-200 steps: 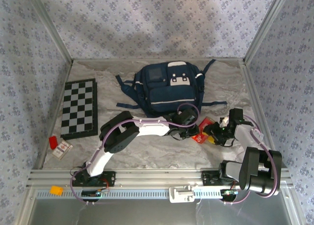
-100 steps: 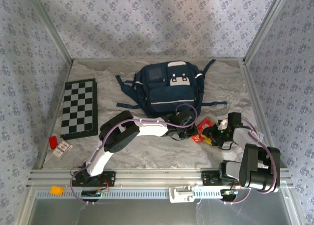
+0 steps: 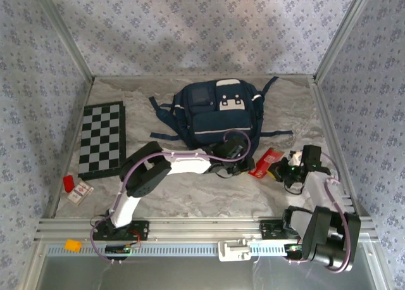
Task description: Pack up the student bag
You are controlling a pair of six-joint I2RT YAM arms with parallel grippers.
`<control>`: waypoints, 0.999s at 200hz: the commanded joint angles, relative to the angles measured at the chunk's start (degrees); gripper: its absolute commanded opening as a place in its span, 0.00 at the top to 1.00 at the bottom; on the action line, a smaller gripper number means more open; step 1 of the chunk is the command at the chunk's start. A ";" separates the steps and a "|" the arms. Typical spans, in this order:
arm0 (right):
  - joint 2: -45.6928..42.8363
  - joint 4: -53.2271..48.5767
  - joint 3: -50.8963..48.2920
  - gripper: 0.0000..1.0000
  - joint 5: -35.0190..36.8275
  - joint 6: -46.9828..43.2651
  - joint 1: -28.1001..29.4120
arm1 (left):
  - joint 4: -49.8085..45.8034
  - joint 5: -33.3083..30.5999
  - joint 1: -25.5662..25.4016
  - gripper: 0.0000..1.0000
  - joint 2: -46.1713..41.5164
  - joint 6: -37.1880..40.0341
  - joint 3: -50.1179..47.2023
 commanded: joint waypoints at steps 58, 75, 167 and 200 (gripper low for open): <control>-8.99 -13.84 12.39 1.00 1.24 2.28 0.50 | -25.31 -23.47 5.71 0.45 -22.49 66.88 -1.75; -8.10 -14.62 13.72 1.00 0.53 1.72 0.70 | -24.87 -24.86 6.23 0.40 -20.61 74.26 -1.45; -7.46 -15.34 15.87 1.00 0.93 2.20 1.29 | -20.84 -26.85 9.21 0.39 -3.82 87.39 7.64; -7.15 -15.34 16.29 1.00 0.84 1.89 1.29 | -20.58 -24.00 10.68 0.46 -2.72 86.89 9.82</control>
